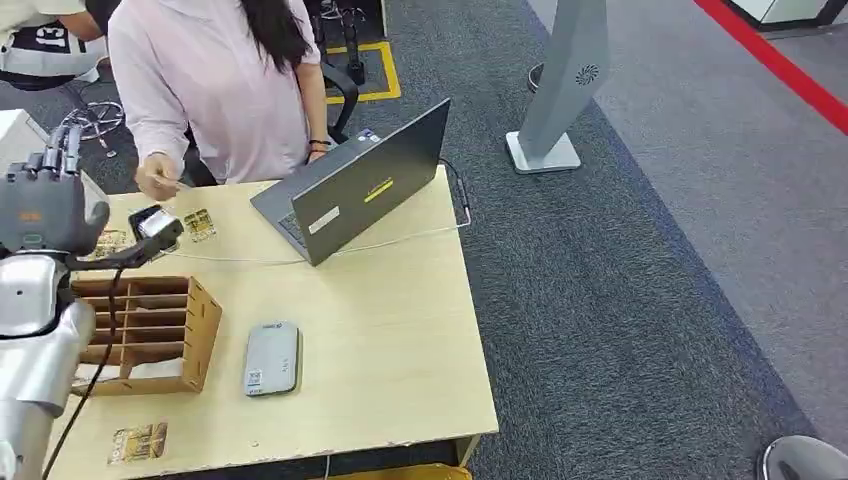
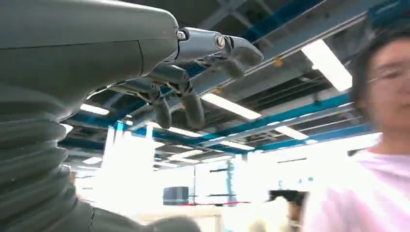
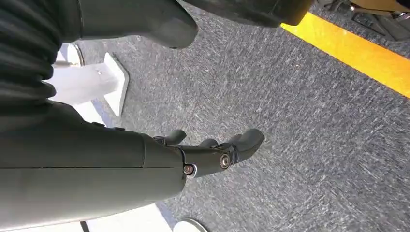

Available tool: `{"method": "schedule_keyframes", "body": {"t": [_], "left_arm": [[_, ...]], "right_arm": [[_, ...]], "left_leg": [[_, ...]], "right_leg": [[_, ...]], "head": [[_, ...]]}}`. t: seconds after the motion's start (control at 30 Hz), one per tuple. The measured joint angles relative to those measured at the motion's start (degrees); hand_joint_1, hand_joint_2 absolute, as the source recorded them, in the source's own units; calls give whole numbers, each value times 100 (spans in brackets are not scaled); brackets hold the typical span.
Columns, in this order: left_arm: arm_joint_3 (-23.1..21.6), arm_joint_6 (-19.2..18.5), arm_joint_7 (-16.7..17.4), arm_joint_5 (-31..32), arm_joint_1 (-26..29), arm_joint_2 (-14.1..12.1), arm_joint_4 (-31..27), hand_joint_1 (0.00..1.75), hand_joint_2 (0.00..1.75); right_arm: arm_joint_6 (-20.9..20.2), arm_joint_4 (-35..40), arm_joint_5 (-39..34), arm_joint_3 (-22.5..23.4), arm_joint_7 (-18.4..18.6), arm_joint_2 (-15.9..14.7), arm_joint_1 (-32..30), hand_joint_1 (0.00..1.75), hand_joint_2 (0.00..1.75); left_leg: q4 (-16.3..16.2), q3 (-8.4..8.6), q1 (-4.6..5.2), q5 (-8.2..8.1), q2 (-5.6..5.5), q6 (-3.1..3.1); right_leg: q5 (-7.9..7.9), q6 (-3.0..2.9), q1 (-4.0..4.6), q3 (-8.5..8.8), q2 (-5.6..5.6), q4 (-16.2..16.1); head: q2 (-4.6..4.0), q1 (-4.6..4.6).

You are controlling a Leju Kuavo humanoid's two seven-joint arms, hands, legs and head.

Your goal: Pass the card to the sensor for recognition and then transmit it.

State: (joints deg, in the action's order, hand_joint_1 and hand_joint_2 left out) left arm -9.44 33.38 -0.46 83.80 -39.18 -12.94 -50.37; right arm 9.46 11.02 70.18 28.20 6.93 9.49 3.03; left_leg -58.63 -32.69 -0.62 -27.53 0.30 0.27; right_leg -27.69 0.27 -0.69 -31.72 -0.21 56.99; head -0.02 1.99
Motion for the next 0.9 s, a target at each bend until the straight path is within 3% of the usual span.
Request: {"method": "schedule_keyframes", "body": {"t": [0.2, 0.47, 0.63, 0.83, 0.9], "left_arm": [[2, 42, -295, -303, 1810, 214, -2113, 0, 175], [2, -13, -303, -279, 4085, 236, -4054, 0, 175], [2, -48, -303, -279, 4486, 227, -4484, 0, 175], [2, -50, -303, -279, 4497, 227, -4495, 0, 175], [6, -355, -238, -299, 4654, 221, -4638, 0, 175]], "right_arm": [[113, 0, -144, 190, -11, 0, -16, 0, 175], [278, 0, -363, 538, -46, 0, -48, 0, 175], [288, 0, -361, 612, -48, 0, -44, 0, 175], [288, 0, -361, 616, -48, 0, -44, 0, 175], [308, 0, -406, 679, -44, 0, -48, 0, 175]], "left_leg": [[0, 0, 0, -19, 22, 3], [1, -6, -2, -28, 25, 4], [2, -10, -3, -27, 8, 4], [2, -10, -3, -27, 8, 4], [2, -9, -3, -25, 8, 3]], "right_leg": [[-7, 9, -2, -6, 25, -5], [-18, 7, -2, -16, 25, -5], [-18, 8, -1, -11, 4, -4], [-18, 8, -1, -11, 5, -4], [-17, 8, -1, -6, 5, -2]], "head": [[0, 4], [0, 2], [0, 2], [0, 2], [0, 5]]}}
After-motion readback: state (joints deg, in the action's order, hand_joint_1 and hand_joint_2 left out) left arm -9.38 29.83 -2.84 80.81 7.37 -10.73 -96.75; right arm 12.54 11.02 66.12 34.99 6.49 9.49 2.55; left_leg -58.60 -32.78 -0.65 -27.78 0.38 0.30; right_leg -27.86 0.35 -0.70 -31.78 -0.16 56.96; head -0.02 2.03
